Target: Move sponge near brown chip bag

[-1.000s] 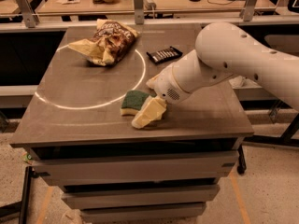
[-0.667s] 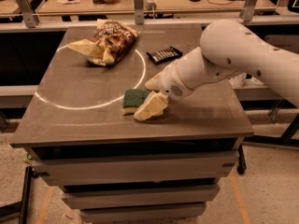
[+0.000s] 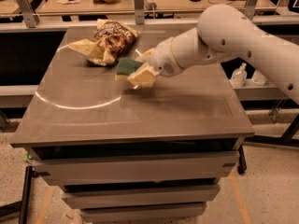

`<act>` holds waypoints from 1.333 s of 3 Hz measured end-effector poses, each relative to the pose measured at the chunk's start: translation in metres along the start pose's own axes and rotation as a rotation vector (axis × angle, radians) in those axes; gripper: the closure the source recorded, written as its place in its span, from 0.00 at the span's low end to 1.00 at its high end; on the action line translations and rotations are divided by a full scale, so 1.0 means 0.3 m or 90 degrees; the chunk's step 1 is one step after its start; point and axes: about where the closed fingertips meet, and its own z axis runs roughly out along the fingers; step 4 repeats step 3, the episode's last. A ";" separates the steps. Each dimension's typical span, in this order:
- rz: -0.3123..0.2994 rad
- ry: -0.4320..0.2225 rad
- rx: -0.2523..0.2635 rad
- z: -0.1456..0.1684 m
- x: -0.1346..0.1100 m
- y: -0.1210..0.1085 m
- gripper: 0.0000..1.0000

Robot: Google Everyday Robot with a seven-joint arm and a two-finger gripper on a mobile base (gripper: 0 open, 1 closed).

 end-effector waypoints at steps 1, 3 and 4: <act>-0.036 -0.067 0.029 0.053 -0.144 -0.146 1.00; -0.050 -0.074 0.045 0.156 -0.209 -0.250 0.82; -0.050 -0.074 0.045 0.156 -0.209 -0.250 0.82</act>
Offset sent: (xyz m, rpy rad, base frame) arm 0.1442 0.0688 0.0244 0.0564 -0.1568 -0.0464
